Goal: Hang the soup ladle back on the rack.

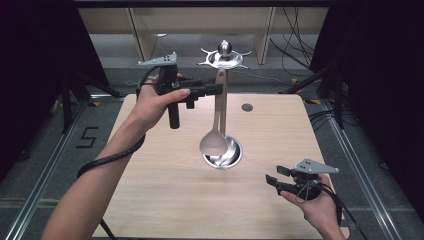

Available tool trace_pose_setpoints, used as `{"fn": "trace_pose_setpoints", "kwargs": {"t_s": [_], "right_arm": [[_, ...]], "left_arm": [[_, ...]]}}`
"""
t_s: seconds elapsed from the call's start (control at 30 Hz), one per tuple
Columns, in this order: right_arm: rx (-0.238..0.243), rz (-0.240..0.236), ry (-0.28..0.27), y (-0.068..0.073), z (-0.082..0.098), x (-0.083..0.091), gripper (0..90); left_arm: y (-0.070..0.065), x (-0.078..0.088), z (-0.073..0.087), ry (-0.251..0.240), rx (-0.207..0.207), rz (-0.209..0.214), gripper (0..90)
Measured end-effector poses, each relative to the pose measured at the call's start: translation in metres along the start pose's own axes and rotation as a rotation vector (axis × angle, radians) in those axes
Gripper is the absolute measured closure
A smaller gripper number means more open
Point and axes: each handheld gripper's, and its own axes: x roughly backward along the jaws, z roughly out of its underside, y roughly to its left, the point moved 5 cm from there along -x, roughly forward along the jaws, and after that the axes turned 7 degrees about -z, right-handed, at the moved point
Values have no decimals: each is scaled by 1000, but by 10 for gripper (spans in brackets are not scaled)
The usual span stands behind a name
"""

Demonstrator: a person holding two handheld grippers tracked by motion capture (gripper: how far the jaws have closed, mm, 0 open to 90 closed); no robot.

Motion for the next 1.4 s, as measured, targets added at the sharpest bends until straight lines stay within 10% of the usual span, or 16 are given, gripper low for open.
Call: {"fn": "trace_pose_setpoints", "kwargs": {"t_s": [0.5,0.9,1.03,1.13,1.3,1.4], "right_arm": [[8,7,1,-4,0,1,431],[-41,-3,0,-3,1,2,424],[9,27,-2,-9,1,3,422],[-43,22,30,-8,5,4,420],[-32,15,23,-11,7,0,418],[-61,13,32,-9,8,-1,414]], "left_arm": [[-11,40,25,25,-227,-275,414],[-27,72,65,86,-306,-387,335],[-24,89,102,127,-313,-446,330],[-14,105,147,185,-310,-504,326],[8,122,219,236,-142,-529,323],[15,129,243,320,-195,-565,325]]}}
